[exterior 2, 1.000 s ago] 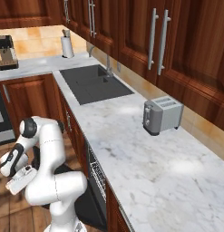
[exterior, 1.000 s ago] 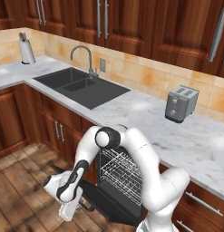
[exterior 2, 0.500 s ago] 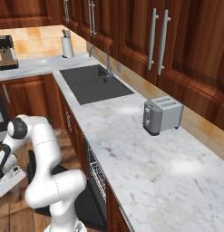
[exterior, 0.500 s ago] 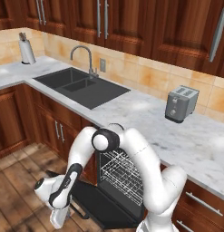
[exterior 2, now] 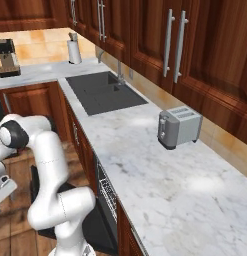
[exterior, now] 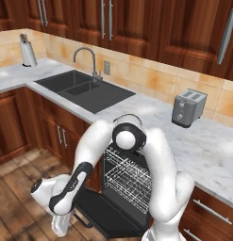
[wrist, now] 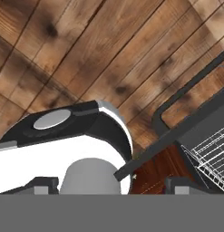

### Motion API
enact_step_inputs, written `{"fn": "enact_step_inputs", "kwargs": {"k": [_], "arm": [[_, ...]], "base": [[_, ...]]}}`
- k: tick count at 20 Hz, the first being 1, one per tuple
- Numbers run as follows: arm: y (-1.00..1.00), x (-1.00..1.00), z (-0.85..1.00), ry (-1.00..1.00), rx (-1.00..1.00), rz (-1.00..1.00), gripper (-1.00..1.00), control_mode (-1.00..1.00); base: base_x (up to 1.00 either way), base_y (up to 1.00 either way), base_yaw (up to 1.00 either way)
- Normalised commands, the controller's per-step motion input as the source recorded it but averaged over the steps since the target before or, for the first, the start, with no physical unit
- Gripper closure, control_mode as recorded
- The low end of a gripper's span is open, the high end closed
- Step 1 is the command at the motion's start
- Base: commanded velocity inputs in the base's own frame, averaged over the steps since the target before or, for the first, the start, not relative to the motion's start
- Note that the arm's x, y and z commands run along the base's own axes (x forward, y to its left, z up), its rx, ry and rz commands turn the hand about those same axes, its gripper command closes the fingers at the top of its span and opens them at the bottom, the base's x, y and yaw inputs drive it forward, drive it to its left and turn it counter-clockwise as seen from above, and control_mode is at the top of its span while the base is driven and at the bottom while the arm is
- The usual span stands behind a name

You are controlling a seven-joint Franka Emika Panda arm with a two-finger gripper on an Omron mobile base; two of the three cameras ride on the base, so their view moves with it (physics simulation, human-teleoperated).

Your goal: Open the dishwasher door and pull out the top rack.

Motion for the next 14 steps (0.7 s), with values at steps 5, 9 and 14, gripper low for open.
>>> {"fn": "enact_step_inputs", "kwargs": {"k": [5,9,14], "arm": [[-0.77,-0.16,1.0,0.0,0.02,0.07,-1.0,-1.0],[-0.97,0.0,1.0,0.06,0.07,0.1,-1.0,-1.0],[-0.87,0.12,0.86,0.15,0.03,0.15,-1.0,-1.0]], "base": [[0.0,0.0,0.0],[0.0,0.0,0.0],[0.0,0.0,0.0]]}}
